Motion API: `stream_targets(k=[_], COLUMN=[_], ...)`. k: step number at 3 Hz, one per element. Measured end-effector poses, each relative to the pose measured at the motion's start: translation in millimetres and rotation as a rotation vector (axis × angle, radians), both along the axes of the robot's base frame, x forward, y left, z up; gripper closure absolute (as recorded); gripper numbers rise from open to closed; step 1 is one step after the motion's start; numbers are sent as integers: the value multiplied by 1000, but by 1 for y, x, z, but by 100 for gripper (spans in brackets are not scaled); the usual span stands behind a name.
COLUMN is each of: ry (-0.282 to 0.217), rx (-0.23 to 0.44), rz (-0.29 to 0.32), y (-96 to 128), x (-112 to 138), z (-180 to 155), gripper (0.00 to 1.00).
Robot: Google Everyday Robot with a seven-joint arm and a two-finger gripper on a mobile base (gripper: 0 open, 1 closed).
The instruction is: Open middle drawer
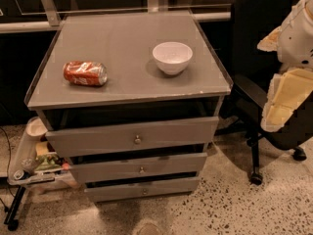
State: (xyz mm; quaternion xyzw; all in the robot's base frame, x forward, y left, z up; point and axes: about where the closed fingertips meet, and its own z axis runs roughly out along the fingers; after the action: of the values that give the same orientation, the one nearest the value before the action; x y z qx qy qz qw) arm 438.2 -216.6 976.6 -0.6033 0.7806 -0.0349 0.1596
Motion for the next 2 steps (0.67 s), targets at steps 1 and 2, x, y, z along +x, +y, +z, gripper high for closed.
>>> stream_targets(k=[1,2], ry=[-1,26], rx=[7,68], rz=[-4,-28], y=[3,21], x=[-1,-9], z=[-8,-49], gripper=[0,0])
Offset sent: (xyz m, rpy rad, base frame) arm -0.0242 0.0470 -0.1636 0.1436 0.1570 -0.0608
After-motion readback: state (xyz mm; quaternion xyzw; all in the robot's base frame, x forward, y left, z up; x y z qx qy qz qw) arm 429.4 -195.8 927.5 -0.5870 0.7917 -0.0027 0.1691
